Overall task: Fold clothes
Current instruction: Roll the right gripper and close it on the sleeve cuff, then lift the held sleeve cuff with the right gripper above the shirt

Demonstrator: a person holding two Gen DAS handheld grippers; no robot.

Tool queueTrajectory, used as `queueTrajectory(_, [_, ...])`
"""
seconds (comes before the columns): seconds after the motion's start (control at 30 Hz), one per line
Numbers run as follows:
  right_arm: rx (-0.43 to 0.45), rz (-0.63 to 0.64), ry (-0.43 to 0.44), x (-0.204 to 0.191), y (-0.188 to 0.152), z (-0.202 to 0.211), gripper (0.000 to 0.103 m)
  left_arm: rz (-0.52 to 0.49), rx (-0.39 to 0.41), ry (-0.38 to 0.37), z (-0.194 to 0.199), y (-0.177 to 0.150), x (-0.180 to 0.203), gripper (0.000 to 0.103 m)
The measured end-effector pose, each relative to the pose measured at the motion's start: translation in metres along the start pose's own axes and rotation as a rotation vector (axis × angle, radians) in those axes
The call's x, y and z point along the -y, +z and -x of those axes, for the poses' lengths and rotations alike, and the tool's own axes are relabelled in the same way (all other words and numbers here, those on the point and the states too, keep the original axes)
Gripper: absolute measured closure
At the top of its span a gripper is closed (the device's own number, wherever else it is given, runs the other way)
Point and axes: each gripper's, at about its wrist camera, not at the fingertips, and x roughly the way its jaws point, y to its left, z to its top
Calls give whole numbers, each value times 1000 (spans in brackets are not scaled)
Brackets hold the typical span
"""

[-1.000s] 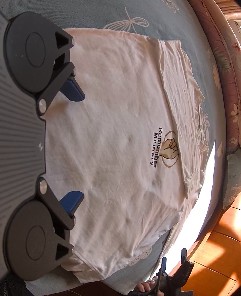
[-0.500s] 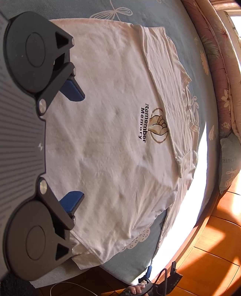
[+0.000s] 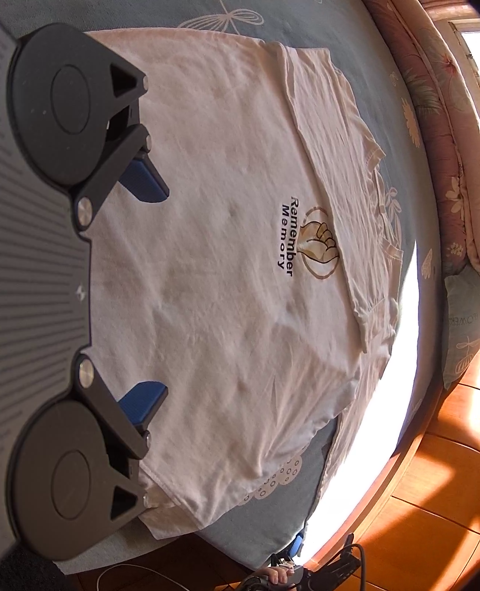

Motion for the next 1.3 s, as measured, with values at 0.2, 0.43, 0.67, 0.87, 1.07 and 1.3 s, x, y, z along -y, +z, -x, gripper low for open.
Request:
queueTrajectory(0.2, [118, -131, 42, 14, 6, -1, 0, 17, -3, -22, -3, 3, 2, 1])
queueTrajectory(0.43, [159, -61, -8, 6, 16, -15, 0, 6, -6, -37, -5, 3, 6, 1])
queueTrajectory(0.67, [138, 16, -21, -6, 10, -28, 0, 9, -22, -34, -10, 5, 5, 1])
queueTrajectory(0.87, [115, 88, -21, -19, 7, -43, 0, 26, -7, -30, -7, 7, 1, 1])
queueTrajectory(1.07, [82, 185, -7, -33, -4, -53, 0, 38, -27, -23, -14, 8, -3, 1])
queueTrajectory(1.3, [68, 86, 155, -52, 8, -48, 0, 31, -18, -42, -10, 7, -9, 1])
